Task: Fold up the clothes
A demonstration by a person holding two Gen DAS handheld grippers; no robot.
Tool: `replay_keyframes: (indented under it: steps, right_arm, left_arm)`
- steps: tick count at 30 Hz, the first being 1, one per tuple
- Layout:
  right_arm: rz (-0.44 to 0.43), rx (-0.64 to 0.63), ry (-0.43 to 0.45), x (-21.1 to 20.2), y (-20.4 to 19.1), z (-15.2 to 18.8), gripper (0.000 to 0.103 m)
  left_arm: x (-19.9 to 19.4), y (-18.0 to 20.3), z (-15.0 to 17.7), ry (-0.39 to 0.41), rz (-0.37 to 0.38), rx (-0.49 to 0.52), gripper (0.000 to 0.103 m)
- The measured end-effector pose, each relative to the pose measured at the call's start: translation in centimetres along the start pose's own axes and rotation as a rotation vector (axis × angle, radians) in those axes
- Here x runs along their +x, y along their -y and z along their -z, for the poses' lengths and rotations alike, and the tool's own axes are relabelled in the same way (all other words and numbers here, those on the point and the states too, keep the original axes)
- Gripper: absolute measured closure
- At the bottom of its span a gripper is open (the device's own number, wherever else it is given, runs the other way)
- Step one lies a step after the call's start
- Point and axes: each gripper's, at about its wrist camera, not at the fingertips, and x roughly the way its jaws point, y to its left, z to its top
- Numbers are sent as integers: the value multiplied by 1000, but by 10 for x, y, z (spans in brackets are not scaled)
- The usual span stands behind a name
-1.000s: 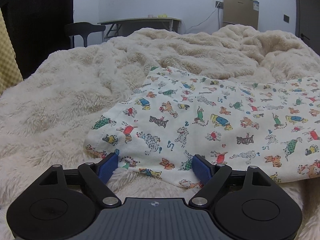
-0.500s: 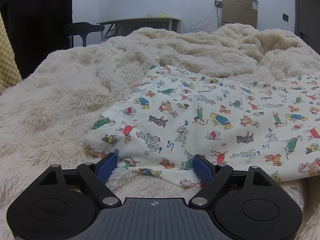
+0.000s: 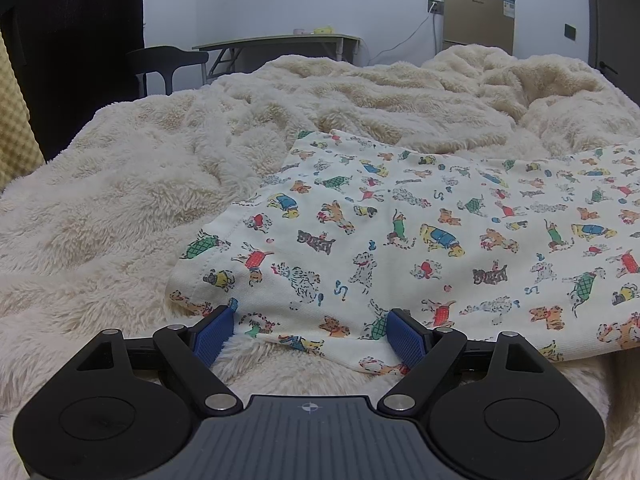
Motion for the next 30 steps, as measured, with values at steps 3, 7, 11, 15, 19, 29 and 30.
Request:
replay_keyframes:
  steps: [3,7,11,15,19,29,30]
  right_arm:
    - [0,-6,-3,0,0,0,63]
    - [-10,-38,-14,-7,-3,-4,63]
    - [-49,-21,81,-34,4,-16,63]
    - [-13,25,173,-41,15,-25,62]
    - [27,24,113,-20,16,-22,62]
    - [-7,-40,-22,-3,0,-6,62]
    - [-8,-55,-24,-5,-2,-9,63]
  left_arm:
    - [-1,0,0,1,0,-1,23]
    - [-12,3,-5,44,-9,17,25]
    - [-35,9,-17,125,-8,35,25]
    - [-55,18,-35,168,46,16,24]
    - [-42,43,-29,109,42,97,24]
    - [-13,41,-1,29,54,81,19]
    - [-13,41,0,30,53,82,19]
